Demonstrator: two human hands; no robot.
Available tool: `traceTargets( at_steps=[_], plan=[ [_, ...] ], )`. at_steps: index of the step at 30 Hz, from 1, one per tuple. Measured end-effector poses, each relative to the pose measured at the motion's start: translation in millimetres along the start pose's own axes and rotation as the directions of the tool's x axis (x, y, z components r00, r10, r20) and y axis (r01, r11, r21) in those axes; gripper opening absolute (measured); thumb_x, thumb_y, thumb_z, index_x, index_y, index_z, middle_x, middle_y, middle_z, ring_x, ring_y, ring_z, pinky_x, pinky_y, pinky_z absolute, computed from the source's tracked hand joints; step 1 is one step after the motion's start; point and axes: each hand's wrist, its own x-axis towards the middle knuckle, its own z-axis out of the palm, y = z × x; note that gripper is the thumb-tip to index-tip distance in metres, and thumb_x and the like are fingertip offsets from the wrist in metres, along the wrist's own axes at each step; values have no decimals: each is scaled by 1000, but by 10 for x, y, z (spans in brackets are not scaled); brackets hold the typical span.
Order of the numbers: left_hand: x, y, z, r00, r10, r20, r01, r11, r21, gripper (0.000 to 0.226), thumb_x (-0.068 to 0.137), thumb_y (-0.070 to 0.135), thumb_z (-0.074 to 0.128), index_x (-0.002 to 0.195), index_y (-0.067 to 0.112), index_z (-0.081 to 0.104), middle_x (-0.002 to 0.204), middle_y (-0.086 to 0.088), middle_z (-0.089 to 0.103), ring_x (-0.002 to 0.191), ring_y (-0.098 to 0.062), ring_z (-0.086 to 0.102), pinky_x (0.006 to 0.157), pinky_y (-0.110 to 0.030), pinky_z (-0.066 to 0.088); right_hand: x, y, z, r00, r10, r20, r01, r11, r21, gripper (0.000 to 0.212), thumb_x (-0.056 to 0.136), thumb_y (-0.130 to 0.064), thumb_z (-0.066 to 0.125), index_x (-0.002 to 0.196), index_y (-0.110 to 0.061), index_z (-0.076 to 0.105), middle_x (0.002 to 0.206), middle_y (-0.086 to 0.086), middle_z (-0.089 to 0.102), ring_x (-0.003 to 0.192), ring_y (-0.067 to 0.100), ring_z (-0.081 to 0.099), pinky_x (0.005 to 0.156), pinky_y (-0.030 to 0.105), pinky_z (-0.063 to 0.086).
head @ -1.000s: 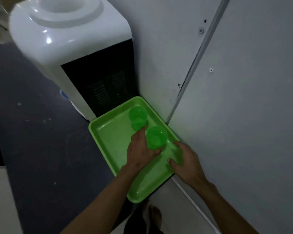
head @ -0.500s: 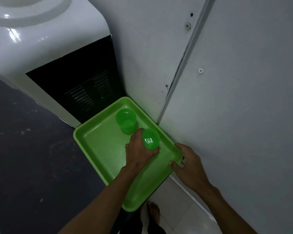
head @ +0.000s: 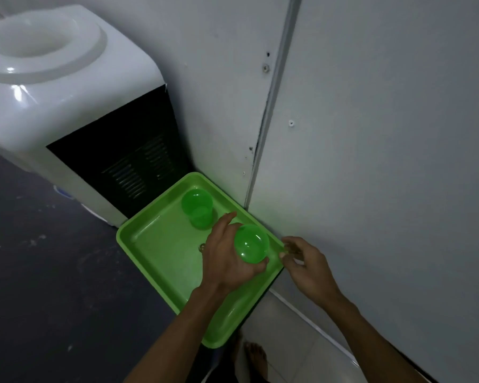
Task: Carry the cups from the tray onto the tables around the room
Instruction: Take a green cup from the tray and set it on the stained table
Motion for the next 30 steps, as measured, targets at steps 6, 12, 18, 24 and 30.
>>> traceTargets(
  at_steps=[6,12,18,24,30],
  plan=[
    [100,346,-289,969,244,44,-244,970,3,79,48,58,75,109,8,65,142,-9,52,143,-29,33,110,-49,37,-131,-451,-227,915,318,248,-398,809,432,49,84,-65,52,108,-27,70,108,6,72,101,25,67,84,36,52],
    [192,752,-543,914,388,121,-389,921,-12,76,43,55,81,104,12,66,149,-4,45,148,-24,23,109,-56,36,-340,-663,-384,912,203,356,-387,714,583,65,70,-73,55,115,-27,69,105,6,72,84,23,68,85,41,51],
    [189,980,-589,853,495,164,-497,867,-34,79,47,66,77,105,14,65,150,-5,43,149,-25,21,108,-57,37,-636,-784,-449,957,126,261,-274,687,673,29,69,-49,68,89,-31,78,91,-2,76,92,26,63,95,49,48],
    [9,1252,-551,803,551,228,-543,833,-105,84,49,71,74,111,16,63,153,-2,40,150,-20,16,110,-58,34,-1005,-740,-631,971,180,155,-235,634,737,29,70,-46,68,88,-27,78,97,9,72,86,30,62,96,56,47],
    [-345,1706,-375,709,645,287,-582,764,-280,91,46,71,80,116,17,61,151,3,41,149,-12,18,114,-45,35,-1638,-569,-974,970,243,20,-160,574,803,45,70,-46,71,104,-16,72,103,16,68,55,16,62,94,58,47]
  ],
)
